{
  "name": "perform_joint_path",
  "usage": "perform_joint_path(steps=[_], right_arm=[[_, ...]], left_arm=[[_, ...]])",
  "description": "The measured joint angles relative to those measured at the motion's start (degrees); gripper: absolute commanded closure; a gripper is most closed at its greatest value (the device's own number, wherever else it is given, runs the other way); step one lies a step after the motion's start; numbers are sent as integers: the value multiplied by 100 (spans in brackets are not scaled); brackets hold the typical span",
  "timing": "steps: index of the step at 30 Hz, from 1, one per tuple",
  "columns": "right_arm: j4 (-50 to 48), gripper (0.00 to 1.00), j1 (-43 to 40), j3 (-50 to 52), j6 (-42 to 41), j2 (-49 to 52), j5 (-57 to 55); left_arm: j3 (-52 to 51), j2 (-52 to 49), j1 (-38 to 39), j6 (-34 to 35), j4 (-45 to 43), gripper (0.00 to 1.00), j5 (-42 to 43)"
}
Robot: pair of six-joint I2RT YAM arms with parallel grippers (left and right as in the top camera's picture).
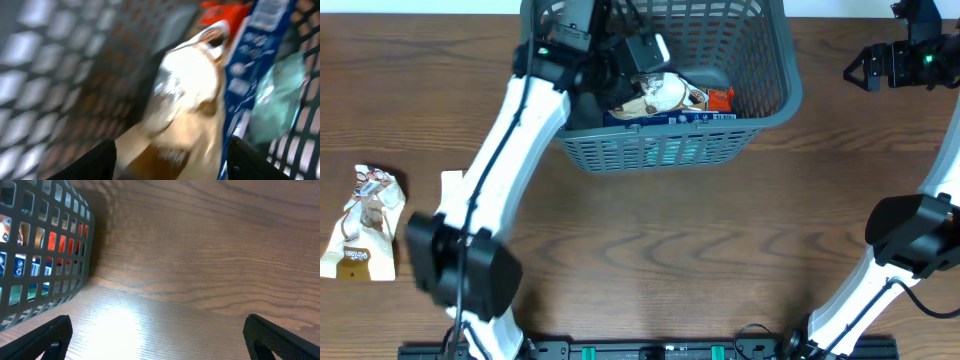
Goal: Pack container
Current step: 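Open the left gripper and withdraw it from the basket, then lower the left gripper onto the PanTree beige pouch and grasp it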
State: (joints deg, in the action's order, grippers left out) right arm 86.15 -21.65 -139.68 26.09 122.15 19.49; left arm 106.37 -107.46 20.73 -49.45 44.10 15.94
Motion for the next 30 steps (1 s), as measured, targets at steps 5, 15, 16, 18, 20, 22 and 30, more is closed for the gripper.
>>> perform_joint_path(steps=[5, 15, 16, 18, 20, 22, 30], right_arm=[[0, 1, 0, 0, -2, -2, 0], [0, 1, 0, 0, -2, -2, 0], [2, 1, 0, 0, -2, -2, 0], [2, 1, 0, 0, -2, 0, 0], [2, 1, 0, 0, -2, 0, 2], [2, 1, 0, 0, -2, 0, 0], [0, 1, 0, 0, -4, -2, 0]], left_arm=[[0, 890, -219, 540, 184, 11, -975], [7, 2535, -1788, 2107, 813, 7, -1624], [15, 2662, -1930, 2166, 992, 5, -1624], [26, 2848, -2236, 2306, 1349, 2, -1639], [28, 2931, -2562, 2538, 1746, 1, -1646], [39, 2922, -2957, 2745, 2199, 2, -1641], [-166, 2629, -3866, 3364, 3467, 1, -1362]])
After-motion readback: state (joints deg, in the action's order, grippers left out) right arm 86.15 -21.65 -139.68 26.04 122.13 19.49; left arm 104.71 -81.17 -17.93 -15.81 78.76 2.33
